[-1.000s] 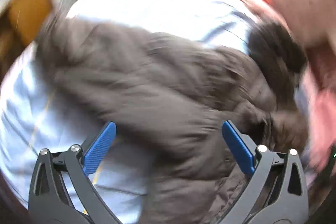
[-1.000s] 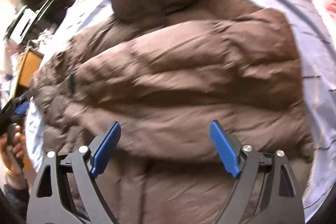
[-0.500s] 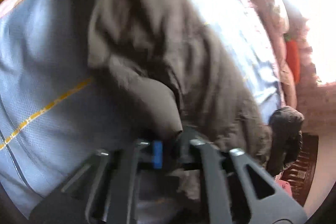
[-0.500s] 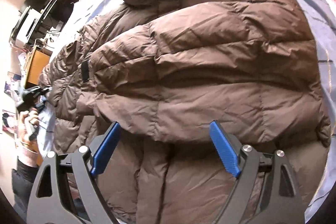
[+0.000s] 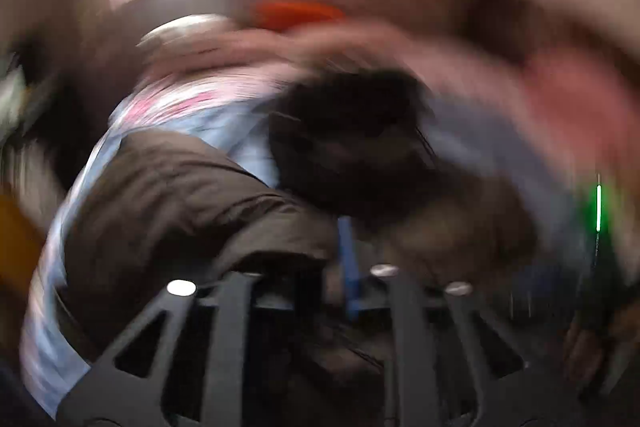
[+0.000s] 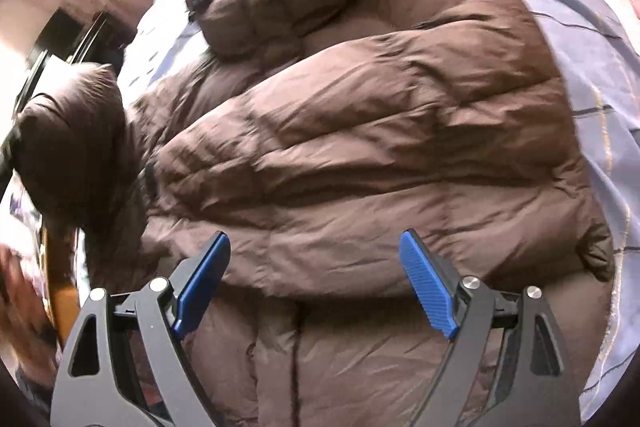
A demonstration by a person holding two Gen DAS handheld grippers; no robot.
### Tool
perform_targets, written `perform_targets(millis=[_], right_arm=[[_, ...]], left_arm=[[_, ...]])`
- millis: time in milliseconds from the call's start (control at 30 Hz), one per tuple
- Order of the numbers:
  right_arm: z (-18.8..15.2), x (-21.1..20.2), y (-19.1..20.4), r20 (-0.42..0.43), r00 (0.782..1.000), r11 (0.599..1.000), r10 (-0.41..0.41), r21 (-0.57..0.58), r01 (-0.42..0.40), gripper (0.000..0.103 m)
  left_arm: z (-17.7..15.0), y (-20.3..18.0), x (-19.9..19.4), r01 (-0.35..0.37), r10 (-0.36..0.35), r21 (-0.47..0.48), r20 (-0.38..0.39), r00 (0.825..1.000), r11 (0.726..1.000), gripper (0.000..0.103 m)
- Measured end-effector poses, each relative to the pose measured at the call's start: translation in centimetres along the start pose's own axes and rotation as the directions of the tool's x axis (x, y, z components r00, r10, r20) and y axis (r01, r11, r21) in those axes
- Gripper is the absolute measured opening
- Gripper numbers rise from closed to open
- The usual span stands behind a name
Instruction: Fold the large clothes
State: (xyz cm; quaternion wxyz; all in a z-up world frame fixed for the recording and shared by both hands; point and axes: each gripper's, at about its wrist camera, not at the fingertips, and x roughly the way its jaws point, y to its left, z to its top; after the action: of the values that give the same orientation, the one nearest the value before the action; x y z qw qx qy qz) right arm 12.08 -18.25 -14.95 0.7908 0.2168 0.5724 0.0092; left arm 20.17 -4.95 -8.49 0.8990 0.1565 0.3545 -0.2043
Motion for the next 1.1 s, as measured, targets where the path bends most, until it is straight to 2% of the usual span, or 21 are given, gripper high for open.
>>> perform_targets(millis=[67,100,133,233,267,300,333,367,400,467,533,633,700,800,867,900,967,1000,1033,1067,1100], right_arm=[[0.5,-0.3,-2.0,0.012,0.998,0.997,-0.06,0.058,0.06,0.087],[0.8,-0.4,-3.5,0.015,0.994,0.99,-0.105,0.098,0.103,0.087],[1.0,-0.5,-4.4,0.016,0.991,0.984,-0.132,0.121,0.129,0.087],[1.7,-1.4,-7.1,0.033,0.984,0.969,-0.178,0.183,0.169,0.087],[1.9,-1.7,-7.7,0.04,0.983,0.967,-0.18,0.193,0.169,0.087],[2.2,-1.9,-8.0,0.047,0.983,0.967,-0.175,0.198,0.162,0.087],[2.6,-2.2,-8.0,0.054,0.985,0.969,-0.163,0.199,0.149,0.087],[3.0,-2.4,-7.6,0.059,0.989,0.973,-0.139,0.194,0.126,0.087],[3.3,-2.6,-7.2,0.059,0.991,0.977,-0.119,0.185,0.107,0.087],[4.4,-3.1,-4.7,0.047,0.997,0.988,-0.061,0.145,0.053,0.087],[5.0,-3.3,-3.4,0.041,0.998,0.992,-0.051,0.116,0.046,0.089],[7.5,-3.8,5.9,0.102,0.987,0.984,-0.126,-0.113,0.137,0.095],[8.4,-3.2,12.0,0.156,0.974,0.947,-0.162,-0.254,0.198,0.102],[8.9,1.0,22.8,0.143,0.958,0.813,-0.248,-0.507,0.286,0.102],[8.5,4.9,26.8,0.147,0.913,0.696,-0.381,-0.604,0.387,0.102],[8.3,7.3,28.2,0.163,0.872,0.625,-0.462,-0.637,0.45,0.102],[8.1,10.5,28.6,0.186,0.8,0.534,-0.57,-0.656,0.533,0.102],[8.3,11.5,28.0,0.19,0.779,0.518,-0.598,-0.65,0.556,0.093],[8.7,11.4,27.0,0.195,0.775,0.53,-0.601,-0.63,0.568,0.077],[9.4,10.8,25.7,0.179,0.794,0.575,-0.581,-0.599,0.556,0.028],[10.2,9.9,24.2,0.141,0.819,0.641,-0.556,-0.554,0.531,0.02]], left_arm=[[-1.4,-6.4,2.4,-0.038,0.056,0.222,-0.077,0.995,0.974,0.046],[-3.3,-10.2,4.2,-0.072,0.122,0.371,-0.111,0.986,0.926,0.046],[-4.2,-11.7,5.2,-0.083,0.148,0.43,-0.121,0.981,0.899,0.045],[-6.8,-12.5,6.3,-0.116,0.218,0.492,-0.154,0.964,0.863,0.045],[-7.1,-12.4,6.4,-0.19,0.288,0.532,-0.107,0.952,0.825,0.046],[-7.5,-12.4,6.4,-0.272,0.362,0.588,-0.038,0.931,0.762,0.055],[-7.6,-12.3,6.1,-0.31,0.392,0.611,-0.001,0.92,0.728,0.069],[-7.8,-12.2,5.9,-0.348,0.418,0.63,0.042,0.908,0.694,0.073],[-8.3,-12.3,5.6,-0.377,0.436,0.648,0.076,0.897,0.662,0.075],[-9.4,-12.5,5.5,-0.358,0.436,0.687,0.066,0.898,0.633,0.075],[-9.7,-13.5,6.4,-0.327,0.422,0.704,0.042,0.905,0.63,0.075],[-10.3,-13.6,7.8,-0.314,0.425,0.72,0.028,0.905,0.62,0.075],[-10.1,-13.4,8.3,-0.295,0.416,0.696,-0.006,0.909,0.655,0.075],[-10.0,-13.2,9.4,-0.274,0.406,0.683,-0.035,0.913,0.676,0.075],[-10.2,-13.5,10.2,-0.27,0.406,0.693,-0.036,0.913,0.669,0.075],[-10.6,-13.7,10.5,-0.271,0.409,0.703,-0.032,0.912,0.658,0.075],[-11.3,-14.0,10.3,-0.273,0.412,0.72,-0.02,0.911,0.639,0.075],[-11.6,-13.8,9.8,-0.271,0.407,0.719,-0.018,0.913,0.64,0.075],[-11.7,-13.6,9.7,-0.267,0.402,0.713,-0.023,0.915,0.649,0.075],[-11.7,-13.4,9.5,-0.261,0.395,0.702,-0.032,0.918,0.663,0.076],[-11.5,-12.9,9.3,-0.252,0.385,0.684,-0.046,0.922,0.684,0.078]])
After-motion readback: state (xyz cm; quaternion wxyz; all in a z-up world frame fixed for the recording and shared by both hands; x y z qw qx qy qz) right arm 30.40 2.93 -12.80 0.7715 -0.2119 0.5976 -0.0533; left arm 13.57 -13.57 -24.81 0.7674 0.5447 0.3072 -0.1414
